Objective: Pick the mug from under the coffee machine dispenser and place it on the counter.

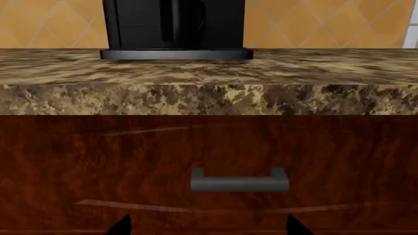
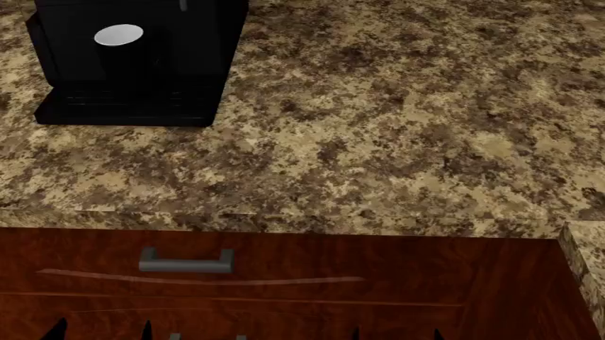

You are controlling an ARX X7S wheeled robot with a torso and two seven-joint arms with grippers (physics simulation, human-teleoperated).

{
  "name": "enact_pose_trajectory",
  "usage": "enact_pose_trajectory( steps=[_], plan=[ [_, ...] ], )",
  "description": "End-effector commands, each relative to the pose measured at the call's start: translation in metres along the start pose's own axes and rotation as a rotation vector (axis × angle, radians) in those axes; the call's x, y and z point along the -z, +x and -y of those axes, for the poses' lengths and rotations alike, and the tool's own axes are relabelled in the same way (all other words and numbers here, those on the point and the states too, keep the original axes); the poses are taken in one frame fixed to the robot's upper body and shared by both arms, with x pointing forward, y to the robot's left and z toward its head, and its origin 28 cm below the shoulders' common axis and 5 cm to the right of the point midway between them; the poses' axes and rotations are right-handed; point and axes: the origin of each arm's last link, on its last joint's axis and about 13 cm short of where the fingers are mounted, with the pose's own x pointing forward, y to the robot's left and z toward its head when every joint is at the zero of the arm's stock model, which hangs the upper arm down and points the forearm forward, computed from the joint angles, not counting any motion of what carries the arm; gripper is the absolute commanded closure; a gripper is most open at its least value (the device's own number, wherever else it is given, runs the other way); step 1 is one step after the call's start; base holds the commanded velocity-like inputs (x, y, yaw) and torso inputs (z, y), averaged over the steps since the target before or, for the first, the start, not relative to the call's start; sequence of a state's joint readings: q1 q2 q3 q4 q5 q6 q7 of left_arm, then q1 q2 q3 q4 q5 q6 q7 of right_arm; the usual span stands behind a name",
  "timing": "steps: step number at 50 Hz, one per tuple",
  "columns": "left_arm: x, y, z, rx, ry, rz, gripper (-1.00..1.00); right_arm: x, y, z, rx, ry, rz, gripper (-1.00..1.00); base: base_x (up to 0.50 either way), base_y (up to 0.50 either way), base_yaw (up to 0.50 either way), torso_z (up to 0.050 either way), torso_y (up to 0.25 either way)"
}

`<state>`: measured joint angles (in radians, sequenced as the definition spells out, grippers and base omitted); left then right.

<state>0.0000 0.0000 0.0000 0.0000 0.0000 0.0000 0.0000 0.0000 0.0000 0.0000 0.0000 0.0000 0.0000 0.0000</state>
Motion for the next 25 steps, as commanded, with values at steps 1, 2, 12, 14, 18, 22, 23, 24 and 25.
enact_pose_trajectory(
  steps=[1, 2, 12, 14, 18, 22, 23, 24, 25],
  plan=[
    [0.0000, 0.0000, -0.0001, 0.000, 0.000, 0.000, -1.00, 0.0000, 0.0000, -0.0003, 0.000, 0.000, 0.000, -1.00, 0.00, 0.00, 0.00, 0.000, 0.000],
    [0.0001, 0.0000, -0.0001, 0.000, 0.000, 0.000, -1.00, 0.0000, -0.0001, -0.0003, 0.000, -0.001, 0.001, -1.00, 0.00, 0.00, 0.00, 0.000, 0.000],
    [-0.0003, 0.0007, -0.0010, -0.010, -0.009, -0.012, -1.00, -0.0010, -0.0002, -0.0008, 0.004, 0.002, 0.001, -1.00, 0.00, 0.00, 0.00, 0.000, 0.000],
    [0.0002, 0.0005, -0.0012, -0.008, -0.011, -0.015, -1.00, -0.0003, -0.0006, -0.0007, 0.004, 0.002, -0.001, -1.00, 0.00, 0.00, 0.00, 0.000, 0.000],
    [0.0005, 0.0004, -0.0011, -0.007, -0.008, -0.015, -1.00, 0.0002, -0.0006, -0.0008, 0.002, 0.001, -0.001, -1.00, 0.00, 0.00, 0.00, 0.000, 0.000],
    [0.0002, 0.0008, -0.0009, -0.006, -0.006, -0.012, -1.00, -0.0001, 0.0001, -0.0008, 0.002, 0.000, -0.001, -1.00, 0.00, 0.00, 0.00, 0.000, 0.000],
    [0.0005, 0.0009, -0.0009, -0.006, -0.006, -0.011, -1.00, -0.0002, 0.0001, -0.0008, 0.001, 0.000, -0.001, -1.00, 0.00, 0.00, 0.00, 0.000, 0.000],
    [0.0006, 0.0011, -0.0009, -0.006, -0.007, -0.010, -1.00, -0.0001, 0.0002, -0.0007, 0.002, 0.001, 0.001, -1.00, 0.00, 0.00, 0.00, 0.000, 0.000],
    [0.0000, 0.0009, -0.0010, -0.007, -0.008, -0.008, -1.00, -0.0006, -0.0002, -0.0008, 0.001, 0.002, 0.006, -1.00, 0.00, 0.00, 0.00, 0.000, 0.000]
  ],
)
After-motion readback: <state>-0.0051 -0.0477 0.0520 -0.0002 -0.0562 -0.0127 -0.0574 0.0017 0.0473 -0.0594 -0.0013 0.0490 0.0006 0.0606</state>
